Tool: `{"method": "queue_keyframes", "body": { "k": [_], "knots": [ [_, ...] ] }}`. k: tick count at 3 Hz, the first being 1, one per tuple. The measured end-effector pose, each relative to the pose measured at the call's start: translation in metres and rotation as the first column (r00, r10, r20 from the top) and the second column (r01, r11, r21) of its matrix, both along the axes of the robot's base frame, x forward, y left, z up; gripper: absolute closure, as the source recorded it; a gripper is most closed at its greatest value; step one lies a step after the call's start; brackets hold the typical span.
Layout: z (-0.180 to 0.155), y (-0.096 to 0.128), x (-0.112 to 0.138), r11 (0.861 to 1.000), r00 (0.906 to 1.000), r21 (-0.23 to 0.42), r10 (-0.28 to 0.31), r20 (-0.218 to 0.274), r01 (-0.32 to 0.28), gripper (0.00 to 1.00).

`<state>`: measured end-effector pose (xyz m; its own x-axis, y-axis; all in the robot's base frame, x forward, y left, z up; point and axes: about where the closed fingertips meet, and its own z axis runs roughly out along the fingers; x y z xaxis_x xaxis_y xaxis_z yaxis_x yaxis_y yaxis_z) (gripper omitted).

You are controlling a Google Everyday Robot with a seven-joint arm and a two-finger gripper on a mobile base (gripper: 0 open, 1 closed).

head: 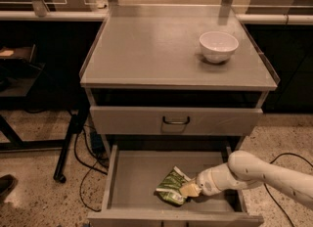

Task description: Place green jalapeno chip bag into middle drawer

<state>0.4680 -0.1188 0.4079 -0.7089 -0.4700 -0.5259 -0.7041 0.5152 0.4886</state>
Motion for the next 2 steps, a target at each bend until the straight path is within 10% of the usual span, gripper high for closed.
{"method": "queue_keyframes", "body": {
  "k": [2],
  "knots": [
    [-0.0148, 0.0074, -0.0014, 1.000, 0.9994, 0.017, 0.020, -0.027, -0.020, 0.86]
  ]
}}
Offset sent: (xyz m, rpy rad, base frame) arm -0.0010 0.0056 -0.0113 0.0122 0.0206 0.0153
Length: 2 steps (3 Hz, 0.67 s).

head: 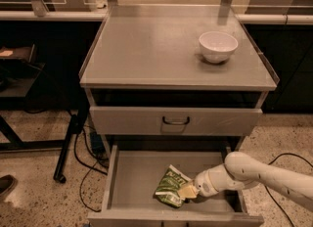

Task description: Place green jalapeno chip bag into middle drawer

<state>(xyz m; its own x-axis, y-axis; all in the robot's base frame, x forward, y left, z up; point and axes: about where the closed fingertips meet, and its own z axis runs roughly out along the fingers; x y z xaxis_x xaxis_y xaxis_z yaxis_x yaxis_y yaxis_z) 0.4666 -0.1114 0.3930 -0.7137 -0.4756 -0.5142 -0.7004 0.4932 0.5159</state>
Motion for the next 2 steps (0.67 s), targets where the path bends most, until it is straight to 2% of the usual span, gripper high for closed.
{"method": "queue_keyframes", "body": {
  "k": [2],
  "knots": [
    [0.0000, 0.0001, 0.0000, 1.000, 1.0000, 0.000, 0.000, 0.000, 0.000, 0.38]
  ]
}}
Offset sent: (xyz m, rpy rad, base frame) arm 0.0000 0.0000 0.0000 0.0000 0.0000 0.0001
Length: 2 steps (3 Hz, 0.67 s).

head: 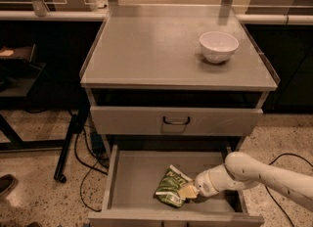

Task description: Place green jalapeno chip bag into middle drawer

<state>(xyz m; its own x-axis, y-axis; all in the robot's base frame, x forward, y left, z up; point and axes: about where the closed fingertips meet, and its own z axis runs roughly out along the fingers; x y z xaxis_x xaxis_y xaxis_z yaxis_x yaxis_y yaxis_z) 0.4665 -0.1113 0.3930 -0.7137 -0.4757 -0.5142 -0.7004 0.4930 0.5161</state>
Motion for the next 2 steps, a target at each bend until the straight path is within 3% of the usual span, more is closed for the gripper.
{"method": "queue_keyframes", "body": {
  "k": [1, 2],
  "knots": [
    [0.0000, 0.0000, 0.0000, 1.000, 1.0000, 0.000, 0.000, 0.000, 0.000, 0.15],
    [-0.0001, 0.0001, -0.0001, 1.000, 1.0000, 0.000, 0.000, 0.000, 0.000, 0.00]
  ]
}}
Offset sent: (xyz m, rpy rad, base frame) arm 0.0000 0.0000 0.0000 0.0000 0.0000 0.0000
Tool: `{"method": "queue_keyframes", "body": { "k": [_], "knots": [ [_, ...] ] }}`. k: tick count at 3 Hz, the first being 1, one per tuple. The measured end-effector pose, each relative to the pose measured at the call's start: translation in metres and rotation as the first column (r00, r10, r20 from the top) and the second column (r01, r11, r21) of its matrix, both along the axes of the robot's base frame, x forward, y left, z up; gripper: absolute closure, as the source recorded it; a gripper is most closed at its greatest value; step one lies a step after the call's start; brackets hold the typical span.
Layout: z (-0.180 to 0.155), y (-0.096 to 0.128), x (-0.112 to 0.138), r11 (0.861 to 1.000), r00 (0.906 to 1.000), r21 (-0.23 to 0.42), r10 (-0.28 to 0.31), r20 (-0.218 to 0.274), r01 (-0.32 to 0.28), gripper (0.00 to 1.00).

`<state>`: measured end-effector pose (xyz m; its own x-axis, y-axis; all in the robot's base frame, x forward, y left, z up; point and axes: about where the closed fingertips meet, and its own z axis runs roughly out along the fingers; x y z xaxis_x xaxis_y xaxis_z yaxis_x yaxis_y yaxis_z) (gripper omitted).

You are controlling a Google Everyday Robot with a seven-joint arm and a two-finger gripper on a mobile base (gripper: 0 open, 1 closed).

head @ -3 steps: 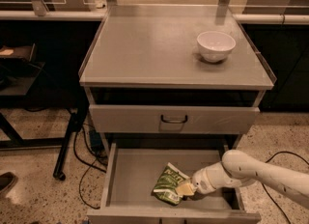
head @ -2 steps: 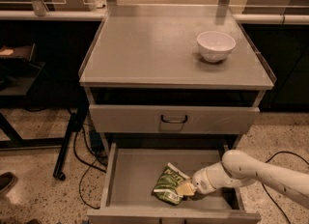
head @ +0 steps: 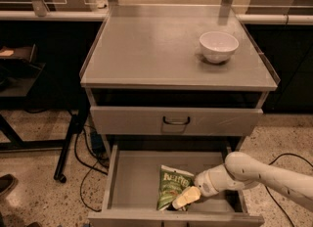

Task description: Place green jalapeno chip bag into middle drawer

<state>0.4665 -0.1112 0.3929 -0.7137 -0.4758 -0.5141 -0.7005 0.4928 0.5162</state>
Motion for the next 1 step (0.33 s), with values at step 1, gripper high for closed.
{"method": "queue_keyframes", "body": {
  "k": [1],
  "knots": [
    [0.0000, 0.0000, 0.0000, 1.000, 1.0000, 0.000, 0.000, 0.000, 0.000, 0.00]
  ]
}}
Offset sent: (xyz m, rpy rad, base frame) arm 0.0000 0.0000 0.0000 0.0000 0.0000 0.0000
